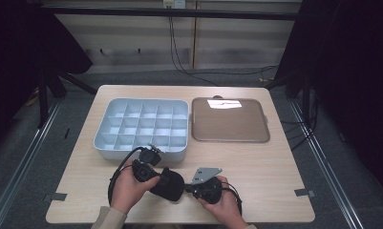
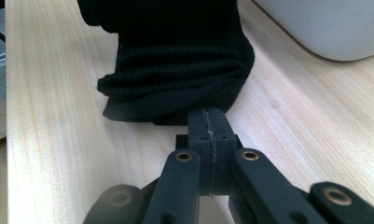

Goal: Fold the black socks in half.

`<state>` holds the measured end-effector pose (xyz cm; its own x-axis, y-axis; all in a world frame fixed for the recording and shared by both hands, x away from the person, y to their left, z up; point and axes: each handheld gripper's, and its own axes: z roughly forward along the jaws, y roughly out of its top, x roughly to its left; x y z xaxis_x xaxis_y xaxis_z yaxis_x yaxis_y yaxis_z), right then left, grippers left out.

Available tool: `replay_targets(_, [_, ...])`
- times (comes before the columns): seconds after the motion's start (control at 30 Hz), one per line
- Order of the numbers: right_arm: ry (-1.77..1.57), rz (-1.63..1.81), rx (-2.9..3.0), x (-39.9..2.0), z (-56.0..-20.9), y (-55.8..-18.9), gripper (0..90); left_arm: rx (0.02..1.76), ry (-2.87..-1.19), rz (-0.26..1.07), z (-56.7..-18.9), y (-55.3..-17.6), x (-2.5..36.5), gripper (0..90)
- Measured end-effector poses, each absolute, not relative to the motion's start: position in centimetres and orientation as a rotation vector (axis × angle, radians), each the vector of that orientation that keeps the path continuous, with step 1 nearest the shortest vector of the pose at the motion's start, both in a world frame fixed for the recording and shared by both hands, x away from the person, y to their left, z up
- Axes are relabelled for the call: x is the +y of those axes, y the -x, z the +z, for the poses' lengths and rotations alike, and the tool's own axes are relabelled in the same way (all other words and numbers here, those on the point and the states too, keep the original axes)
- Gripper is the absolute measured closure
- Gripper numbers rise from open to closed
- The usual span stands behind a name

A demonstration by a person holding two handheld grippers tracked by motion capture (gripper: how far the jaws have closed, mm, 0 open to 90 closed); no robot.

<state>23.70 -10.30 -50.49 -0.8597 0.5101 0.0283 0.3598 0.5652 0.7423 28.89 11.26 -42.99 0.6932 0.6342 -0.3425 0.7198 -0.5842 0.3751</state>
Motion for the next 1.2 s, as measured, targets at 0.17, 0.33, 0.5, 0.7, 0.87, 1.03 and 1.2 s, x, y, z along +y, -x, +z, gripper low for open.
replay_targets(0.17, [-0.732,1.174,2.607,-10.3,-50.5,-23.7,90.0,1.035,-2.412,-0.24,-43.0,-28.9,10.9,83.0])
replay_targets(0.33, [-0.734,1.172,2.606,-10.3,-50.5,-23.6,90.0,1.034,-2.417,-0.243,-43.1,-29.0,10.9,83.0])
replay_targets(0.5, [-0.733,1.172,2.606,-10.3,-50.5,-23.7,90.0,1.036,-2.421,-0.249,-43.2,-29.0,10.6,82.9])
replay_targets(0.7, [-0.735,1.177,2.607,-10.3,-50.5,-23.7,90.0,1.029,-2.426,-0.26,-43.4,-29.2,10.2,82.9])
replay_targets(0.87, [-0.738,1.173,2.606,-10.3,-50.5,-23.7,90.0,1.03,-2.422,-0.258,-43.5,-29.2,10.1,83.0])
replay_targets(1.03, [-0.74,1.172,2.607,-10.3,-50.5,-23.7,90.0,1.029,-2.422,-0.259,-43.6,-29.0,9.7,82.8])
replay_targets(1.2, [-0.743,1.173,2.605,-10.2,-50.5,-23.7,90.0,1.028,-2.42,-0.263,-43.7,-29.0,9.5,82.7])
